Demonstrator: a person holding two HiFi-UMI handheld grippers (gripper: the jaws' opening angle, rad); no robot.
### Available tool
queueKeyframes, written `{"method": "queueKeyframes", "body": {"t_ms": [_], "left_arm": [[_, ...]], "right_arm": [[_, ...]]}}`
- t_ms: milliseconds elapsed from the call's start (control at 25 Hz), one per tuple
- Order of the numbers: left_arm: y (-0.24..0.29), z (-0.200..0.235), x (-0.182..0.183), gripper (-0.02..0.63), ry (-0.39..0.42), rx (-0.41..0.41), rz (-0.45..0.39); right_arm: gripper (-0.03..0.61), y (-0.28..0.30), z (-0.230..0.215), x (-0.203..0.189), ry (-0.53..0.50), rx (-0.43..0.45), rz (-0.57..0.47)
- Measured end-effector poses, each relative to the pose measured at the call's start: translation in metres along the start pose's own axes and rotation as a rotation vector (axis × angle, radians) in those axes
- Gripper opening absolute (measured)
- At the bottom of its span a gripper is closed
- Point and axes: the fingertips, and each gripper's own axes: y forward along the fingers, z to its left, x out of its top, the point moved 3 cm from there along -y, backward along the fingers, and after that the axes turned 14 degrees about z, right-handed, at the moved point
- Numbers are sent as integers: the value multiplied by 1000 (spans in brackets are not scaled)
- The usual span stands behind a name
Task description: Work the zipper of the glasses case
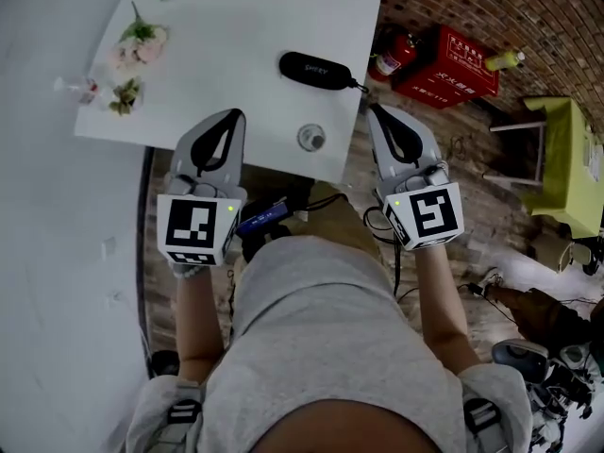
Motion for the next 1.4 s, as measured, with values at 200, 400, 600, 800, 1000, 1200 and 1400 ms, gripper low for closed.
{"method": "queueKeyframes", "body": {"t_ms": [200, 400, 600, 800, 1000, 1200, 1400], "left_arm": [[-1, -3, 4, 17, 5, -4, -3], [-2, -3, 4, 17, 9, -5, -5], [-4, -6, 7, 17, 7, -8, -18], [-4, -7, 7, 17, -5, -9, -16], [-4, -7, 5, 17, -9, -10, -15], [-3, -6, 4, 17, -12, -12, -14], [-2, -6, 4, 17, -11, -16, -21]], "right_arm": [[0, -2, -1, -3, 34, -4, 2], [0, -2, 2, 3, 26, -6, -13], [0, -5, 4, 6, 19, -4, -21], [0, -6, 5, 8, 2, -5, -11], [0, -6, 7, 7, 10, -4, -15], [0, -5, 8, 8, 6, -5, -5], [0, -4, 8, 6, 11, -7, 0]]}}
